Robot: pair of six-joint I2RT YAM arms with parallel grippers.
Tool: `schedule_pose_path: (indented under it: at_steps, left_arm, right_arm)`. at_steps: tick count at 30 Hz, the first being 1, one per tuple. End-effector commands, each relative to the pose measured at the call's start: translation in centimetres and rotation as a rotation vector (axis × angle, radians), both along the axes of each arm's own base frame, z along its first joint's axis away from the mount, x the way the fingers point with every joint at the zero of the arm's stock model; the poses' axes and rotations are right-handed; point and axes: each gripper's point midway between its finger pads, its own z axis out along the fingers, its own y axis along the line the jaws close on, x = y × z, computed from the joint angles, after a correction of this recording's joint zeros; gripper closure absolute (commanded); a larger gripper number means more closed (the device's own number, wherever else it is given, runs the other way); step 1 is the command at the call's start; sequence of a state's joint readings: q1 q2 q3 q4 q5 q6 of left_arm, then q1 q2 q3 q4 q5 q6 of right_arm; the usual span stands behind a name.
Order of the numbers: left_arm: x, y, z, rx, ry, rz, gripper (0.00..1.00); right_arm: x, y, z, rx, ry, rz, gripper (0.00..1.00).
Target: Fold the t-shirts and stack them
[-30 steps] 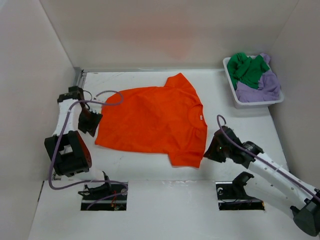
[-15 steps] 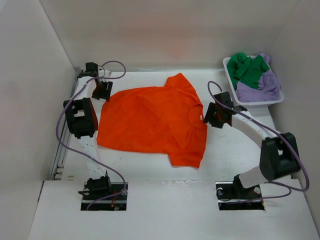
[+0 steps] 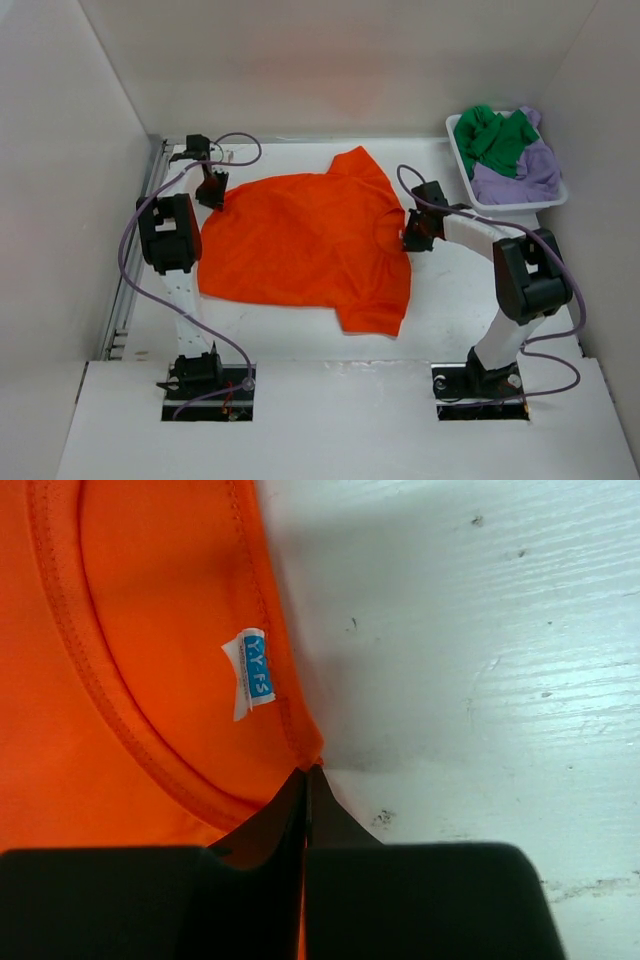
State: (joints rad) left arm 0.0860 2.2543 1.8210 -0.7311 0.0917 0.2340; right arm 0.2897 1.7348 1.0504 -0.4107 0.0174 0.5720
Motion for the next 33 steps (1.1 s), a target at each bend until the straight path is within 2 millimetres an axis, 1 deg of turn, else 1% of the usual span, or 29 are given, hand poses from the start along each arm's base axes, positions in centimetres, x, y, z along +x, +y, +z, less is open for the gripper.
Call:
schedule_pose_path:
  at_steps: [1,2,4,6,8,11,13,15,16,17,18,20,21,22,23,24,25,27,29,31,33]
  left_arm:
    - [-2.2,-1.5,2.9,-0.025,-0.025,-0.066,0.90]
    - [-3.1,-1.9,3.7,-0.034,-0.033,-0.096,0.92]
    - [-5.2,-2.6,4.4,-0.019,-0.031,-0.168,0.93]
    - [-8.2,-3.0,4.3,0.022,0.004,-0.263,0.91]
    - [-11.9,-3.2,3.6,0.067,0.074,-0.353,0.86]
    - [-16.7,-3.9,3.0,0.095,0.178,-0.477,0.75]
    - [-19.0,-4.9,3.7,0.072,0.214,-0.548,0.66]
    - [-20.2,-6.3,5.6,0.013,0.200,-0.614,0.60]
    - [-20.1,-7.0,7.0,-0.023,0.167,-0.641,0.58]
    - [-19.3,-7.7,8.6,-0.062,0.109,-0.655,0.57]
    - [-17.9,-7.7,10.3,-0.097,0.036,-0.638,0.55]
    - [-13.9,-6.4,13.3,-0.146,-0.111,-0.545,0.53]
    - [-11.6,-5.3,14.1,-0.159,-0.168,-0.473,0.53]
    - [-9.9,-4.3,14.4,-0.160,-0.199,-0.408,0.54]
    - [-7.3,-2.6,14.3,-0.146,-0.228,-0.311,0.59]
    - [-5.7,-1.4,13.7,-0.126,-0.233,-0.246,0.64]
    - [-4.6,-0.5,13.1,-0.103,-0.227,-0.203,0.66]
    - [-3.4,1.3,10.7,-0.031,-0.175,-0.148,0.70]
    - [-3.2,2.2,8.0,0.032,-0.110,-0.146,0.72]
    - [-3.5,2.4,5.6,0.060,-0.054,-0.165,0.73]
    - [-4.2,2.0,3.8,0.063,-0.004,-0.187,0.74]
  right_arm:
    - [-0.5,0.7,0.9,0.020,-0.024,0.014,1.00]
    - [-1.0,0.6,1.1,0.025,-0.024,0.007,1.00]
    - [-2.0,0.6,1.2,0.031,-0.023,0.001,1.00]
    - [-3.1,0.5,1.2,0.034,-0.015,-0.001,1.00]
    - [-4.2,0.2,1.1,0.024,-0.003,-0.008,1.00]
    - [-5.3,-0.7,1.3,0.006,0.007,-0.014,0.96]
    - [-5.8,-1.0,1.8,-0.004,0.003,-0.011,0.92]
    - [-5.7,-1.4,2.7,-0.009,-0.016,-0.005,0.87]
    - [-5.5,-1.8,3.3,-0.012,-0.026,-0.008,0.85]
    - [-5.2,-2.2,4.0,-0.015,-0.041,-0.013,0.84]
    - [-4.7,-2.4,4.7,-0.018,-0.057,-0.014,0.84]
    - [-3.7,-2.7,6.0,-0.021,-0.091,-0.016,0.82]
    - [-2.9,-2.6,6.8,-0.021,-0.113,-0.011,0.82]
    - [-2.2,-2.5,7.4,-0.022,-0.127,-0.003,0.81]
    - [-1.5,-2.2,7.9,-0.023,-0.136,0.003,0.81]
    - [-0.8,-1.9,8.3,-0.024,-0.145,0.013,0.81]
    - [-0.2,-1.8,8.6,-0.026,-0.148,0.018,0.81]
    - [1.0,-1.4,8.9,-0.028,-0.153,0.025,0.81]
    - [1.5,-0.5,8.9,-0.024,-0.153,0.045,0.81]
    - [1.8,0.5,8.7,-0.024,-0.149,0.066,0.81]
    - [1.9,1.4,8.4,-0.027,-0.141,0.087,0.81]
